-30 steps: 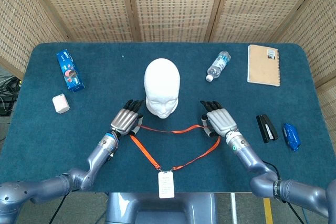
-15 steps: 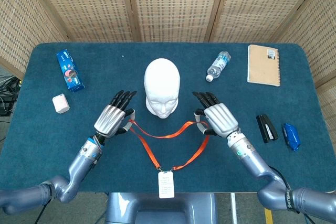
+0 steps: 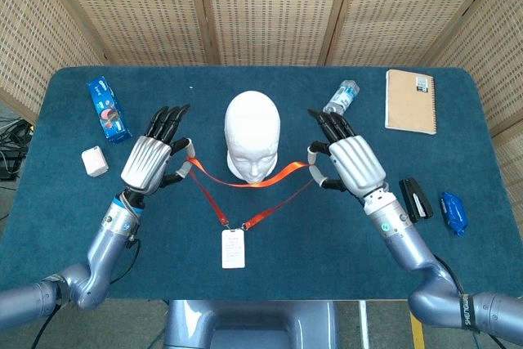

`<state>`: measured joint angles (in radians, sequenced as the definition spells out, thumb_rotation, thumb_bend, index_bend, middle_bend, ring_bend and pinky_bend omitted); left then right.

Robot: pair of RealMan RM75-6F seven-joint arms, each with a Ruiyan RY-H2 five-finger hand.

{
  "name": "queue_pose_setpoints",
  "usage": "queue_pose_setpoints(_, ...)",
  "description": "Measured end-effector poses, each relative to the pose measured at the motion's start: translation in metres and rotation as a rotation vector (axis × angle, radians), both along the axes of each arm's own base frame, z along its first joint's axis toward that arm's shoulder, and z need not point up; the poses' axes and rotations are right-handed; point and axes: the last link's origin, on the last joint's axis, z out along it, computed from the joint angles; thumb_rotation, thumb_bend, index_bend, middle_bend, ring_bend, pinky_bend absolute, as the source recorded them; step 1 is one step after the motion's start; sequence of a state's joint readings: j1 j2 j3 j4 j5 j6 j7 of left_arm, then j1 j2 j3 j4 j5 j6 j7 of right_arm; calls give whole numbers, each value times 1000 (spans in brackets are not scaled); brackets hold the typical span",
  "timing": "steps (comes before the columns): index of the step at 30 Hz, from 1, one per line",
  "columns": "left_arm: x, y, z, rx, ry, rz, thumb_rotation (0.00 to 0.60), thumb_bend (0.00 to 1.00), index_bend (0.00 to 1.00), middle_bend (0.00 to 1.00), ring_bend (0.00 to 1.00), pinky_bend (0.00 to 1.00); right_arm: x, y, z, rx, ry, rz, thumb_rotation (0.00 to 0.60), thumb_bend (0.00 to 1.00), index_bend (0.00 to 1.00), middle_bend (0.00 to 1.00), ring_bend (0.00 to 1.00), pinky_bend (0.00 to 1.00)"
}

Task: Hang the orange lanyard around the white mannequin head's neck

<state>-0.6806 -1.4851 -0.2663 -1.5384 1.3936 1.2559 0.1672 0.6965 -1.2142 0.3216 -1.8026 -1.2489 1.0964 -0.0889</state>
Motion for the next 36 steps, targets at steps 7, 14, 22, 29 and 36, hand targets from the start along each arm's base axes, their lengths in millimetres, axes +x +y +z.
queue_pose_setpoints(7, 12, 24, 9, -10, -2, 69, 600, 476, 790, 0, 0, 0, 13, -18, 13, -7, -75, -56, 600, 699, 741, 75, 0, 0)
queue_pose_setpoints(14, 34, 59, 24, 14, 9, 103, 600, 475, 788, 0, 0, 0, 34, -49, 27, -11, -146, -112, 600, 701, 741, 79, 0, 0)
queue_pose_setpoints(22, 44, 81, 26, 21, 33, 167, 600, 476, 778, 0, 0, 0, 48, -77, 30, -40, -136, -173, 600, 699, 741, 83, 0, 0)
queue_pose_setpoints(29, 44, 102, 20, 18, 29, 223, 600, 476, 776, 0, 0, 0, 51, -99, 28, -61, -135, -222, 600, 700, 741, 87, 0, 0)
queue_pose_setpoints(36, 40, 121, 11, 1, 35, 275, 600, 475, 754, 0, 0, 0, 43, -124, 29, -62, -174, -308, 600, 699, 740, 90, 0, 0)
